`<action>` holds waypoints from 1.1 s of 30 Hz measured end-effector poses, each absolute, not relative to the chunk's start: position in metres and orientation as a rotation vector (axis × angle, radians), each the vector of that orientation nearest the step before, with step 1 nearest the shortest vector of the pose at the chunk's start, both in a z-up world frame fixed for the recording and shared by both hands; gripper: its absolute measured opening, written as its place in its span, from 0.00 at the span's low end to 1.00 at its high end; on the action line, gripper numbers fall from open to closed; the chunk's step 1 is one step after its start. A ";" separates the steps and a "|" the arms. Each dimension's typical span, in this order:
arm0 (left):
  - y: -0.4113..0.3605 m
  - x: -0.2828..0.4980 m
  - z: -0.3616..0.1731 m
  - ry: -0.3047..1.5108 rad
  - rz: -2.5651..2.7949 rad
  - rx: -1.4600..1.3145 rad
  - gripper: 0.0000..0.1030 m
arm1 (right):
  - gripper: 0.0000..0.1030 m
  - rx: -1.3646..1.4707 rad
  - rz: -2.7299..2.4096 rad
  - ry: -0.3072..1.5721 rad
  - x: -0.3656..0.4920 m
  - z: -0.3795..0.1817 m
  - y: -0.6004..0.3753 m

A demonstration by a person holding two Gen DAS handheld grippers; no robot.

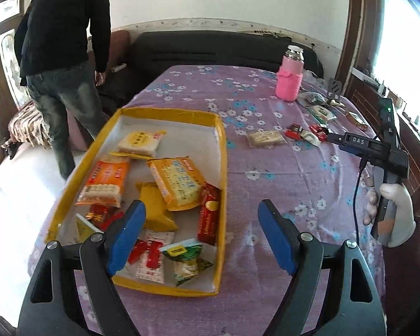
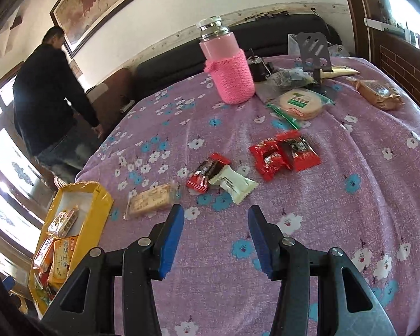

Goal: Organize snacks
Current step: 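Move both open grippers back toward the remaining snacks, then grasp the white candy wrapper with the right gripper while the left grasps the beige biscuit pack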

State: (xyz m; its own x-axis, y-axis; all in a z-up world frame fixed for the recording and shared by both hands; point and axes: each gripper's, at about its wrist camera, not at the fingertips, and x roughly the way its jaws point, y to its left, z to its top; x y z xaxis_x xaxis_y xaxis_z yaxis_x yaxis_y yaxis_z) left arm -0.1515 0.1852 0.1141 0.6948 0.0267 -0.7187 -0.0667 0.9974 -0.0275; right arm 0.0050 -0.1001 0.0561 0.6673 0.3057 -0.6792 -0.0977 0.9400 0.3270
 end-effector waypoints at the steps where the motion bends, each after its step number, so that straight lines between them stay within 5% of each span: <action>1: 0.182 -0.150 0.113 0.804 0.045 -0.046 0.80 | 0.48 0.277 0.227 0.812 0.005 0.055 -0.103; 17: 0.145 -0.036 0.117 0.919 -0.124 0.000 0.80 | 0.48 0.309 0.290 0.836 0.066 0.042 -0.113; 29: 0.072 0.101 0.044 1.084 -0.190 0.269 0.80 | 0.50 0.209 0.308 0.891 0.096 0.011 -0.090; 32: 0.058 0.109 0.030 1.079 -0.206 0.372 0.80 | 0.37 0.111 0.270 0.878 0.095 0.011 -0.080; 33: 0.055 0.109 0.026 1.077 -0.218 0.402 0.80 | 0.22 0.080 0.259 0.876 0.094 0.010 -0.076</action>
